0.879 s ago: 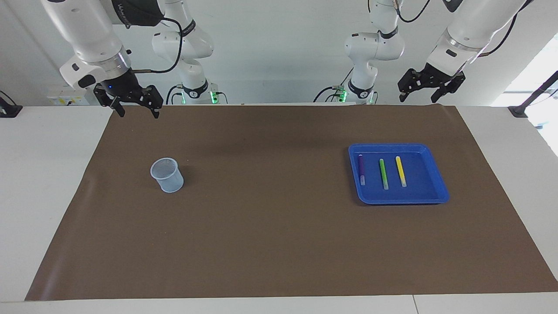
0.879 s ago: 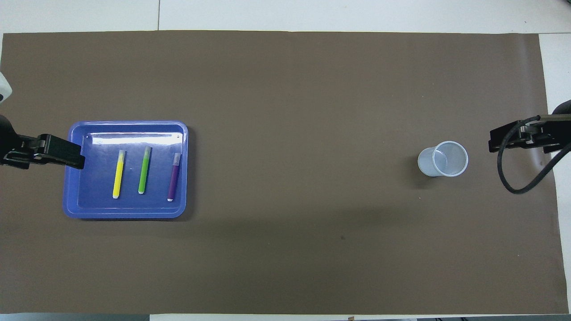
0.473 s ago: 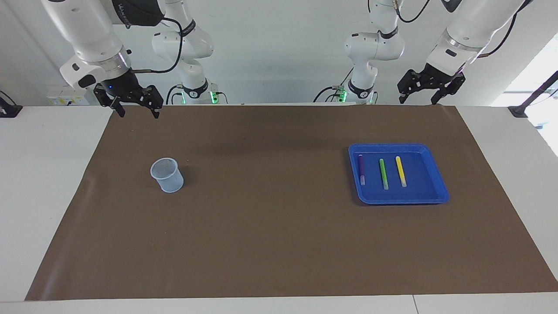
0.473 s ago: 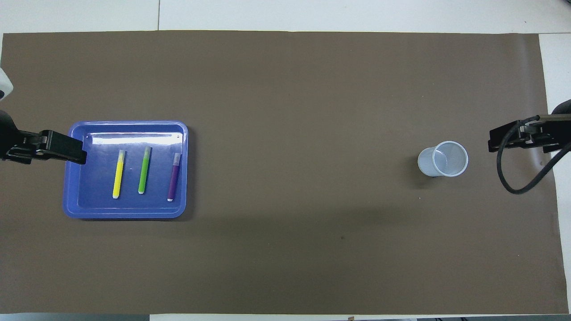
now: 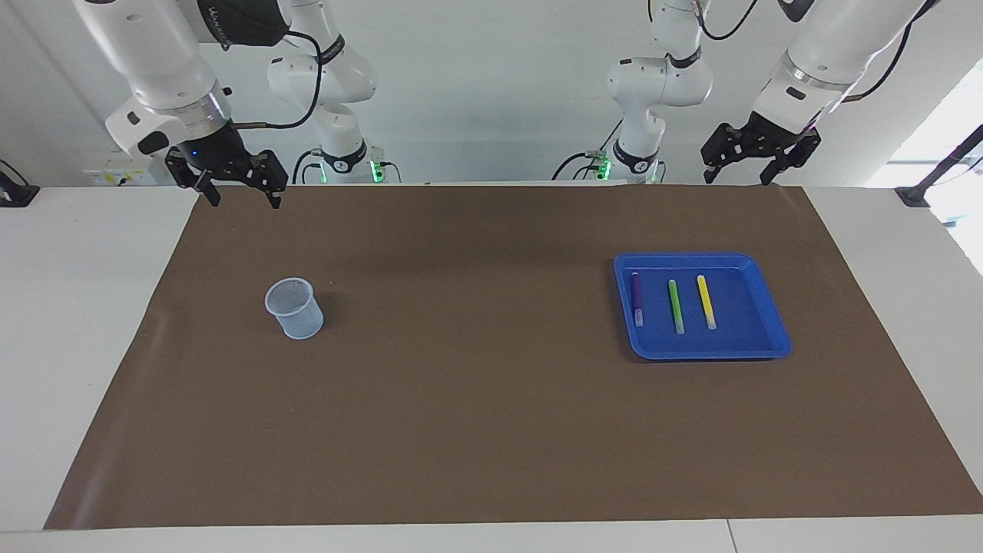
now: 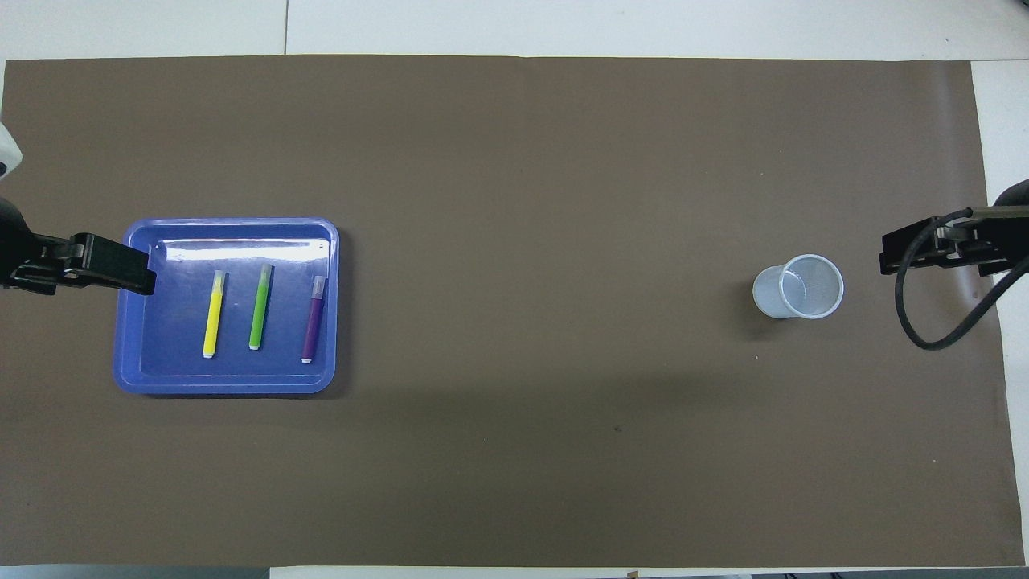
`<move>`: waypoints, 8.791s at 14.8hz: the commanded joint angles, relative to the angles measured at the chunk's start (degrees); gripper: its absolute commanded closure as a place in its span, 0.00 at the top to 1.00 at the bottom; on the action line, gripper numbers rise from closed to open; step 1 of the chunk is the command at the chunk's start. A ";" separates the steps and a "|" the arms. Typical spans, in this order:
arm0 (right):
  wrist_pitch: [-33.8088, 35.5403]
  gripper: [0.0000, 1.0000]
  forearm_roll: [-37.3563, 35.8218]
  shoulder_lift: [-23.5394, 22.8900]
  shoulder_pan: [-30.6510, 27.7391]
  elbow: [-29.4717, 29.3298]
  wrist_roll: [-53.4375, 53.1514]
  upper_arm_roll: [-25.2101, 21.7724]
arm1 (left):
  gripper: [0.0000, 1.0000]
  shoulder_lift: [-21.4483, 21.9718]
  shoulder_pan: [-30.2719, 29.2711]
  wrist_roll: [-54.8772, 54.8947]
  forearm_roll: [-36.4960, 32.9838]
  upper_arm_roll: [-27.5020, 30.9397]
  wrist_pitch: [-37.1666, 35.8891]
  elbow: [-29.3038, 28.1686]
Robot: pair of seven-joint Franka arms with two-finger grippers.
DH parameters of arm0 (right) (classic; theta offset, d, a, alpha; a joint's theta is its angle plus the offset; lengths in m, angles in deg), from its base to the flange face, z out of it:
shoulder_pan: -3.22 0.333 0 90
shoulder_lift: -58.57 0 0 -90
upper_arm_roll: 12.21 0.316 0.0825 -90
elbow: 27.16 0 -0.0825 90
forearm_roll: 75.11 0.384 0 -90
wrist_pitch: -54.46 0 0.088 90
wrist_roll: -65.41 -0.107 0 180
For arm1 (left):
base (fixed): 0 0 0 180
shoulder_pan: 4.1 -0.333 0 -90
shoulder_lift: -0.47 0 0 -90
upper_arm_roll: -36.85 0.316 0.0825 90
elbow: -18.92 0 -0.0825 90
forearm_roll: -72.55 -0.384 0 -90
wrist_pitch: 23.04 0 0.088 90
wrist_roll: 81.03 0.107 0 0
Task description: Transfer and insert pens with both arms
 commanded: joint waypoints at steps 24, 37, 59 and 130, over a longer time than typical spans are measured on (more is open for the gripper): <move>-0.47 1.00 0.85 0.60 -0.35 0.97 0.37 0.07 | 0.81 -8.52 -10.20 22.34 -0.36 0.52 45.82 -34.98; -0.47 1.00 0.85 0.60 -0.35 0.97 0.37 0.16 | 0.75 -8.70 -9.68 22.07 -0.36 0.43 51.44 -40.87; -0.47 1.00 0.85 0.60 -0.43 0.97 0.37 0.16 | 0.04 -8.79 -10.02 22.07 -0.45 0.52 53.64 -42.72; -18.22 1.00 33.02 2.17 14.42 8.25 -16.16 2.36 | 0.00 5.71 27.59 -103.44 61.34 -1.33 57.68 -31.99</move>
